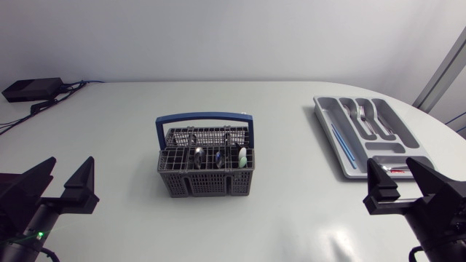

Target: Unload the cutlery basket into the drawer organizer.

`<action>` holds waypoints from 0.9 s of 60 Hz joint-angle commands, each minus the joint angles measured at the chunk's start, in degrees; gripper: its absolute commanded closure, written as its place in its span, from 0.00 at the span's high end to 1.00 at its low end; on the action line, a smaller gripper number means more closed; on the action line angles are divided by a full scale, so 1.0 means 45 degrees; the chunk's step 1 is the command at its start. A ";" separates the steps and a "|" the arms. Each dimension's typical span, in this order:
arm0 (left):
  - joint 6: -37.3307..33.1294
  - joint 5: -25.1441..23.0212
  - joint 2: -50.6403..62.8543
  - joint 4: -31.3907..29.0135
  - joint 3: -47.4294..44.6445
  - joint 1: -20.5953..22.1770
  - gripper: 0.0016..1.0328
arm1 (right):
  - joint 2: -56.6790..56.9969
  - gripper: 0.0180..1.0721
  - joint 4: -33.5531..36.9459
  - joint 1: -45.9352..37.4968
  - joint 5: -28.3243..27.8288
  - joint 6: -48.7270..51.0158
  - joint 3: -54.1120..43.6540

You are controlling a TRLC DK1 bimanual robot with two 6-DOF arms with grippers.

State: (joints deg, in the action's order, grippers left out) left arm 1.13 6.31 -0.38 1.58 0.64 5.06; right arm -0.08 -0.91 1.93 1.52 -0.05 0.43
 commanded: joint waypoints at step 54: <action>0.0277 0.0337 0.1530 -0.0684 0.2728 -0.0285 0.95 | -0.2034 0.95 -0.0365 0.0273 0.0112 -0.0027 0.1800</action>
State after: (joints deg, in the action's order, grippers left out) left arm 1.52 7.01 3.95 -0.78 9.82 4.19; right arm -6.76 -1.52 2.50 1.72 0.01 6.07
